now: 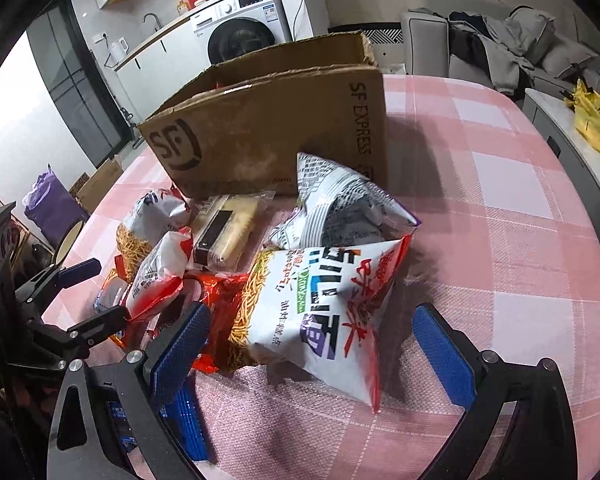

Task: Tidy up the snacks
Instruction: 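Move both tools back toward the remaining snack pile, then grasp the red Oreo pack with the left tool while the right tool grasps a white noodle-snack bag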

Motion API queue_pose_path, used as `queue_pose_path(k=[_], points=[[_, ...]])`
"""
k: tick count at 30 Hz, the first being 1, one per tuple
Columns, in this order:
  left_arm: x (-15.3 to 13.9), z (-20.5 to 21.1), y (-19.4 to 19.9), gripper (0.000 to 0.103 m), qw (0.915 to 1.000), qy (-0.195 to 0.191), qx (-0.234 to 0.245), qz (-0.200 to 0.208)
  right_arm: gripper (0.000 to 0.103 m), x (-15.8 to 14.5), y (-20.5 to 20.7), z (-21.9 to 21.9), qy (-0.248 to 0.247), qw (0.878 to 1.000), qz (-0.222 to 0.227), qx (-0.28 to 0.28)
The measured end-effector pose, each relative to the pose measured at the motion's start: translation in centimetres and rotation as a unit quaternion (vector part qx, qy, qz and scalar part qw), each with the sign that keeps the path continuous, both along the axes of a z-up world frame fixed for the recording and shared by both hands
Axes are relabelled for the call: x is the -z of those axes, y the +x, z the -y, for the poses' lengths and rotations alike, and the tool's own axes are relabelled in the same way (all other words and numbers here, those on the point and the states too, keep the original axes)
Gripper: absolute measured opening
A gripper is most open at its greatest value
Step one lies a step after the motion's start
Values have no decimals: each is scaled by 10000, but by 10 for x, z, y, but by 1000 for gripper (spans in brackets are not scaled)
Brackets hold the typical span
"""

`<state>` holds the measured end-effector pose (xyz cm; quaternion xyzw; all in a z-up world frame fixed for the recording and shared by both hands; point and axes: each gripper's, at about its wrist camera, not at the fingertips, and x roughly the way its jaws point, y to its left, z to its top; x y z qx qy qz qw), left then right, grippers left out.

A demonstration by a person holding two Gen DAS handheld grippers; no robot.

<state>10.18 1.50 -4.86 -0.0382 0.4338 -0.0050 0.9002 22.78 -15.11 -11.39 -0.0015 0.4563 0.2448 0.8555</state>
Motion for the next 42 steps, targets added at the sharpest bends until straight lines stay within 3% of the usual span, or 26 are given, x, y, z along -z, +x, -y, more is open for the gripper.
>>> queue_pose_path(k=[4, 22, 28, 31, 33, 42], points=[[5, 1, 2, 102, 9999, 52, -8, -94, 101, 6, 2, -2, -59, 9999, -83, 65], [13, -8, 7, 101, 9996, -8, -1, -276, 73, 4, 8, 20, 770, 9966, -305, 2], [12, -2, 5, 81, 9994, -70, 266, -205, 71, 6, 7, 20, 843, 9957, -370, -33], [11, 4, 1, 66, 9989, -73, 462, -93, 70, 8, 7, 18, 873, 9954, -405, -31], [10, 7, -1, 46, 9984, -64, 567, -48, 69, 9, 6, 15, 869, 9955, -371, -42], [5, 6, -5, 41, 9973, -254, 692, 58, 50, 3, 1, 16, 931, 9952, -242, -183]])
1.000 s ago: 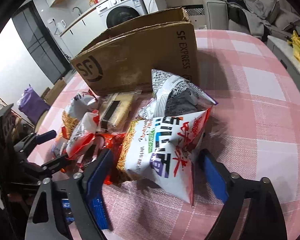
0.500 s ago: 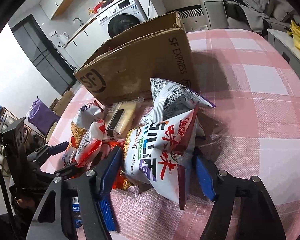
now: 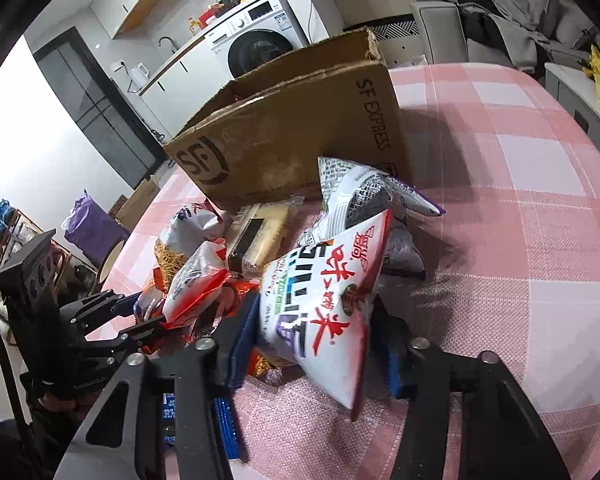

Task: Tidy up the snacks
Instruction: 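Grasp the red Oreo pack with the left tool while the right tool grasps a white noodle-snack bag, then lift both held packs and carry them over the cardboard box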

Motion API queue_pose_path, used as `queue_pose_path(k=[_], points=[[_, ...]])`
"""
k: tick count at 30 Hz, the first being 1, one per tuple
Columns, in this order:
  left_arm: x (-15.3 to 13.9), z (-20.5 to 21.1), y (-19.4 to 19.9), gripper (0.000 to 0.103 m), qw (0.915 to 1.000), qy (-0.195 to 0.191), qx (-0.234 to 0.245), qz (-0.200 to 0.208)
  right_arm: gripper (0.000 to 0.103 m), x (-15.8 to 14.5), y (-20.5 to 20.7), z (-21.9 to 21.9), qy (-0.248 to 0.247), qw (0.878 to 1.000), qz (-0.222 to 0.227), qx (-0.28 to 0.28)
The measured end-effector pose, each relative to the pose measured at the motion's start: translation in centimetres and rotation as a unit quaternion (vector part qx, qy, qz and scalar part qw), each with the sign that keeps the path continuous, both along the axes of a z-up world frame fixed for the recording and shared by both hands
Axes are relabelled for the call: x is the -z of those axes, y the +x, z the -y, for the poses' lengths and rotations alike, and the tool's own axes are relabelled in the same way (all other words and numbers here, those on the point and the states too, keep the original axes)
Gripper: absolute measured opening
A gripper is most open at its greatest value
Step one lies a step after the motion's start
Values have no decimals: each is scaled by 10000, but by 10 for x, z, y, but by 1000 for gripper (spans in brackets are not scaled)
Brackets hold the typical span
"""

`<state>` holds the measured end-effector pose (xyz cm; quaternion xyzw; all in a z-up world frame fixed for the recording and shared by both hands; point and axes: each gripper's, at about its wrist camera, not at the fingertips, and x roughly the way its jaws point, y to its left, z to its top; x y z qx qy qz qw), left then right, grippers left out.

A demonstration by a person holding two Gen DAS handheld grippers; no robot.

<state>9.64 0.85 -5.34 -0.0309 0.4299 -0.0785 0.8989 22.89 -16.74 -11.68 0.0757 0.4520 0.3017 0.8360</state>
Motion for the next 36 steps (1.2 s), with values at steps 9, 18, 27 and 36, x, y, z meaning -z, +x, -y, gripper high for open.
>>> queue_pose_path(k=[9, 18, 27, 36], points=[[-15, 3, -10, 41, 9995, -121, 204, 197, 46, -18, -6, 9, 68, 9997, 244, -28], [-32, 7, -19, 41, 9984, -196, 334, 412, 43, -36, -14, 17, 194, 9987, 481, -9], [-52, 9, -28, 41, 9968, -266, 323, 684, 42, -49, -18, 20, 261, 9971, 710, 47], [-65, 5, -34, 41, 9952, -341, 168, 897, 42, -62, -23, 25, 478, 9950, 867, 113]])
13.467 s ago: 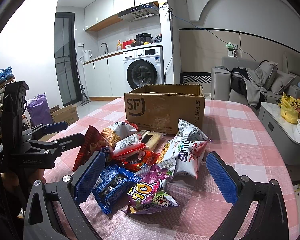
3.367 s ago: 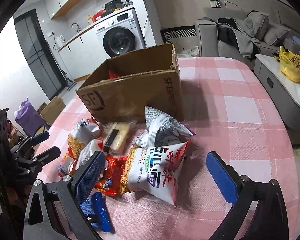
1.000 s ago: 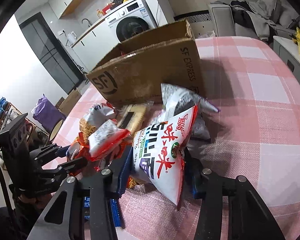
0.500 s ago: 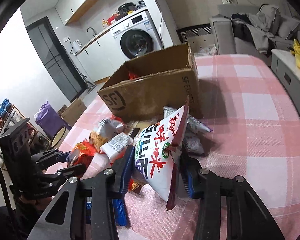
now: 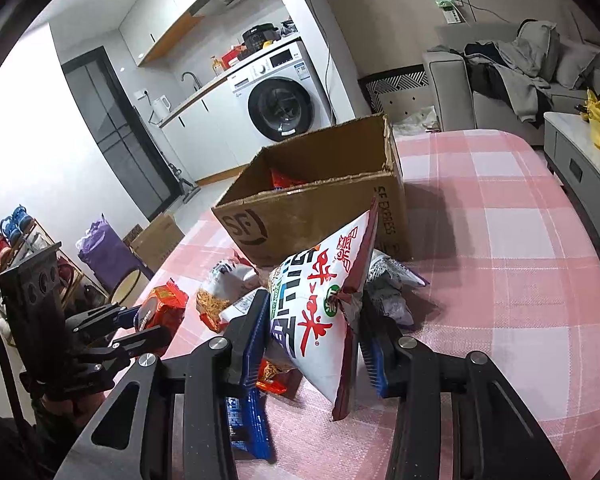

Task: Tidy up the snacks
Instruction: 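Lift both held packs and carry them over the cardboard box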

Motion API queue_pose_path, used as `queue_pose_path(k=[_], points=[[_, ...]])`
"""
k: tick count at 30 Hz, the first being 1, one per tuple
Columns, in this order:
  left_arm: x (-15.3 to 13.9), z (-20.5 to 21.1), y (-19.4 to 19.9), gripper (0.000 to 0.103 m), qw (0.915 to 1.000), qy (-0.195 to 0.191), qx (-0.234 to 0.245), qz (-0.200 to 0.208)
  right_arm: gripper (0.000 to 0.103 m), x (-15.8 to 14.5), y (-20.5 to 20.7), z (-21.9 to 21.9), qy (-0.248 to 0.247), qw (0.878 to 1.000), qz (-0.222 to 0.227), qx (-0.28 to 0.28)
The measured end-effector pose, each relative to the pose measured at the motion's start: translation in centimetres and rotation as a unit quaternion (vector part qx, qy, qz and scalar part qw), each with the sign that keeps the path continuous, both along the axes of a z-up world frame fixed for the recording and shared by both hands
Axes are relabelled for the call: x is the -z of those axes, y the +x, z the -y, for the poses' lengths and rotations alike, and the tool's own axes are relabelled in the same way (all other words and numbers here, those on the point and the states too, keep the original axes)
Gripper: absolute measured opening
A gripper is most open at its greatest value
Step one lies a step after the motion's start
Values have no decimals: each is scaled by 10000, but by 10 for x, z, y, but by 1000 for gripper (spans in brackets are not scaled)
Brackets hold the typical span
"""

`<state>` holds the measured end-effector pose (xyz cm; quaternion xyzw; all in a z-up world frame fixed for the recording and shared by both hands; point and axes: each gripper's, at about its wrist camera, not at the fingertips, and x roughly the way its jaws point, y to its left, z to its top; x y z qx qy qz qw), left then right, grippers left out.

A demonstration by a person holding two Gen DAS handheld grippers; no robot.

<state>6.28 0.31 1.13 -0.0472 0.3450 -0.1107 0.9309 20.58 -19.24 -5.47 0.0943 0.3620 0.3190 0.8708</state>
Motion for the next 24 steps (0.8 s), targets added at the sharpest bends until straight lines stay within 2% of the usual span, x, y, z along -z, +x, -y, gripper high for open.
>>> queue_pose_path(k=[12, 16, 24], points=[[-20, -4, -4, 41, 9994, -87, -205, 277, 42, -16, -7, 10, 259, 9993, 154, 202], [-31, -6, 0, 41, 9987, -29, -310, 397, 42, -24, -8, 10, 336, 9990, 203, 222], [-47, -14, 14, 41, 9972, -151, -482, 559, 42, -43, -6, 12, 476, 9976, 332, 381]])
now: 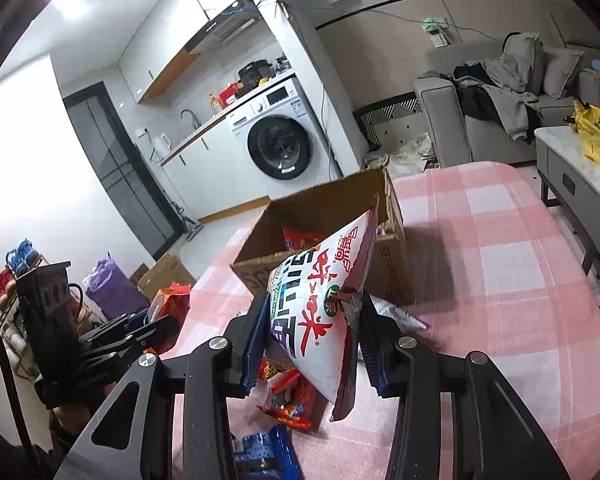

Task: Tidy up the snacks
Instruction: 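Lift both held packs and carry them over the cardboard box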

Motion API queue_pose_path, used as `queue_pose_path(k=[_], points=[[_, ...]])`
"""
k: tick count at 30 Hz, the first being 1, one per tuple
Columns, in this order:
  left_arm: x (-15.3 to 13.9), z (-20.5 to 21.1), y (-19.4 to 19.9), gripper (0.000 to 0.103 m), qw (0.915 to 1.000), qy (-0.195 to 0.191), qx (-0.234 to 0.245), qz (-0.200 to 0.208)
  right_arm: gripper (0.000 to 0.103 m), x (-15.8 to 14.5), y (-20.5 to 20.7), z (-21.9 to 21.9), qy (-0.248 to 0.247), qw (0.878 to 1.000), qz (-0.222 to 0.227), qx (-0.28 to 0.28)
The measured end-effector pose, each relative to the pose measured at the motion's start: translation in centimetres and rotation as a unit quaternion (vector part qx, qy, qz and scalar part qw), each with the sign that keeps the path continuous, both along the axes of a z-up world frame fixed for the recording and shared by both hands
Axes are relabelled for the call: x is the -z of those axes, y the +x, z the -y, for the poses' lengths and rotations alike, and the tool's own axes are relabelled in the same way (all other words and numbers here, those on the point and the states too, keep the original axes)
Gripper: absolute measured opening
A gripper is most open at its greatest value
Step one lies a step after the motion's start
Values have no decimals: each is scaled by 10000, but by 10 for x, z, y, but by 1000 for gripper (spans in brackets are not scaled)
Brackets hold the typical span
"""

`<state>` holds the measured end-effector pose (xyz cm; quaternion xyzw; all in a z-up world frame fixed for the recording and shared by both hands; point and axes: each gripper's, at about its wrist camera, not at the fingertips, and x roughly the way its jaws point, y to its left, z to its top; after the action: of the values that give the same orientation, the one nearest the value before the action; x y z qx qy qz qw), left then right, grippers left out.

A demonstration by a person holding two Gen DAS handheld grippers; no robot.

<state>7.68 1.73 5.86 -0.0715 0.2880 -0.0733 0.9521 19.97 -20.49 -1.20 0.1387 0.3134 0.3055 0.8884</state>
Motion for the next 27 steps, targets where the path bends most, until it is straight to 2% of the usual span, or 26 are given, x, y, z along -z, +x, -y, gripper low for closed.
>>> queue_pose_path(k=[19, 23, 27], points=[[-49, -1, 46, 41, 9987, -30, -304, 397, 42, -73, 8, -3, 287, 9983, 409, 282], [-53, -1, 56, 41, 9986, 14, -325, 411, 42, -82, 12, -9, 303, 9972, 607, 326], [-51, 0, 67, 41, 9984, -38, -390, 413, 42, -83, 27, -13, 315, 9973, 561, 361]])
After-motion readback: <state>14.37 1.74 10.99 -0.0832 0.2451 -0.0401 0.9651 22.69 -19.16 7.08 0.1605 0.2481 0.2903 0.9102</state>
